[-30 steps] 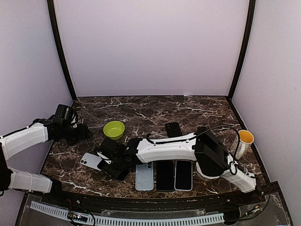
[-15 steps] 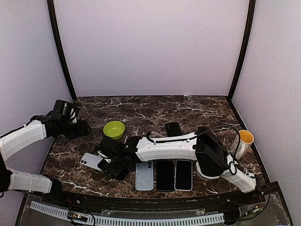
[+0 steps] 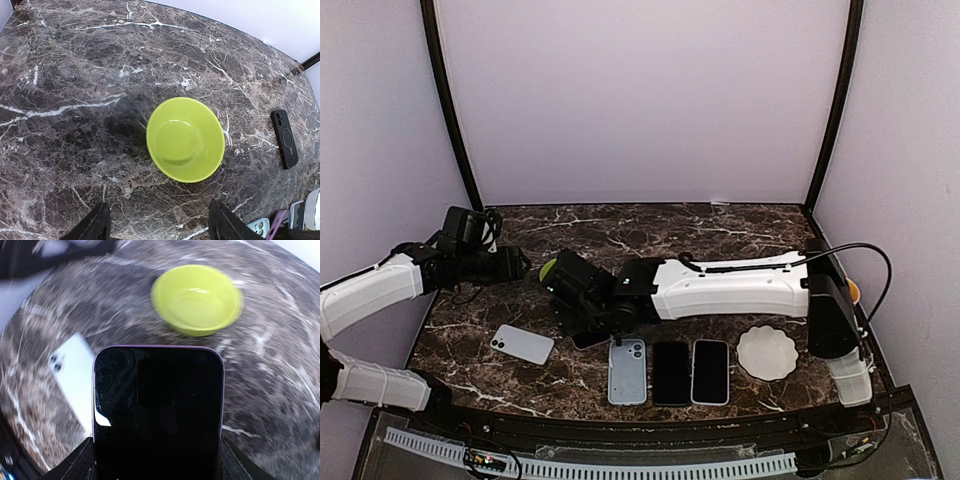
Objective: Put the phone into the phone case
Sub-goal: Pick up the phone.
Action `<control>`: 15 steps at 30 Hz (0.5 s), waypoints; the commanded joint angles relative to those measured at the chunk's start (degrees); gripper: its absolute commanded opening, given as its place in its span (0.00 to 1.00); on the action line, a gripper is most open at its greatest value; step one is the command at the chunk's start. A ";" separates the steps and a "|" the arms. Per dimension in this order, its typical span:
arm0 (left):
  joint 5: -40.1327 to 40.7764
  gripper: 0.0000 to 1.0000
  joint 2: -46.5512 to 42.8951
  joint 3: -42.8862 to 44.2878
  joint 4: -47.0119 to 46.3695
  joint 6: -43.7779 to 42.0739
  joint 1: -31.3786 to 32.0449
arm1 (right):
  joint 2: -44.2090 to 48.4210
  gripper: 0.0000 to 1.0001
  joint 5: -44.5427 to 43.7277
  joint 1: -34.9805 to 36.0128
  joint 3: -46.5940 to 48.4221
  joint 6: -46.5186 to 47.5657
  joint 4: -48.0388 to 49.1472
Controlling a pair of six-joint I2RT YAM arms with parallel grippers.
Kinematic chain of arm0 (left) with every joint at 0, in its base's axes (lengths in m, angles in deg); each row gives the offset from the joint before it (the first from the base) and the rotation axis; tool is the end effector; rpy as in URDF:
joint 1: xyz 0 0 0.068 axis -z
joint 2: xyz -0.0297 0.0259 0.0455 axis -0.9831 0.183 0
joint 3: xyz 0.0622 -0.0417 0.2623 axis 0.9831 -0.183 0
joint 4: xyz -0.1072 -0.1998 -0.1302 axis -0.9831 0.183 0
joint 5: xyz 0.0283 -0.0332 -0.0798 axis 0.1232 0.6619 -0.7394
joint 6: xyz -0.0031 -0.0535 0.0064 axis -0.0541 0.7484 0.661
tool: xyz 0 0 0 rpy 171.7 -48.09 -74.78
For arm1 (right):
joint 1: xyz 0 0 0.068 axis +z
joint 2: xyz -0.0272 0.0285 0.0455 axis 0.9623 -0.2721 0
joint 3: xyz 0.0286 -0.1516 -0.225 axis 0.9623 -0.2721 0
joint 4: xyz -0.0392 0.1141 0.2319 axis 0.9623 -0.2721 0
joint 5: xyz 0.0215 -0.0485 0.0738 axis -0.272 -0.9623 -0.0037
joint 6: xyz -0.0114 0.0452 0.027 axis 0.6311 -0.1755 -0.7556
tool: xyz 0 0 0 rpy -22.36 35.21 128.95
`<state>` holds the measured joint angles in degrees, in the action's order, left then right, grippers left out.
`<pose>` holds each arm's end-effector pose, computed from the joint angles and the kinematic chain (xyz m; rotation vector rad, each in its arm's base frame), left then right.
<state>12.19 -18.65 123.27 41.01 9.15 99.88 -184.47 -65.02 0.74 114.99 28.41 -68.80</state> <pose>0.2311 -0.0851 0.2561 -0.1282 2.2424 -0.4246 0.1434 0.4775 0.2364 -0.6505 2.2677 0.4382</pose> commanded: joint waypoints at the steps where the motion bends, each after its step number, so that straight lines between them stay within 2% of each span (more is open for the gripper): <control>1: 2.00 0.69 0.51 1.39 -0.59 1.86 1.91 | 5.28 0.00 -15.80 0.27 -7.45 -22.03 -1.36; 4: 1.84 0.70 1.35 1.91 0.18 2.61 2.15 | 8.56 0.00 -17.90 1.51 -15.07 -30.08 4.18; 6: 0.38 0.70 2.22 2.05 0.47 2.87 2.16 | 8.69 0.00 -20.13 2.81 -17.07 -34.47 3.99; 10: -1.05 0.70 2.41 1.75 0.00 2.77 2.08 | 5.67 0.00 -24.36 6.01 -13.60 -42.01 -5.23; 15: -2.96 0.70 -0.40 0.33 -1.71 1.47 2.07 | 1.05 0.00 -27.94 9.79 -7.22 -46.76 -14.00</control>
<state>10.99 -16.11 123.46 40.90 11.49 101.85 -180.99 -85.85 7.37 102.53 -10.30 -76.30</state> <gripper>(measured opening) 0.702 0.738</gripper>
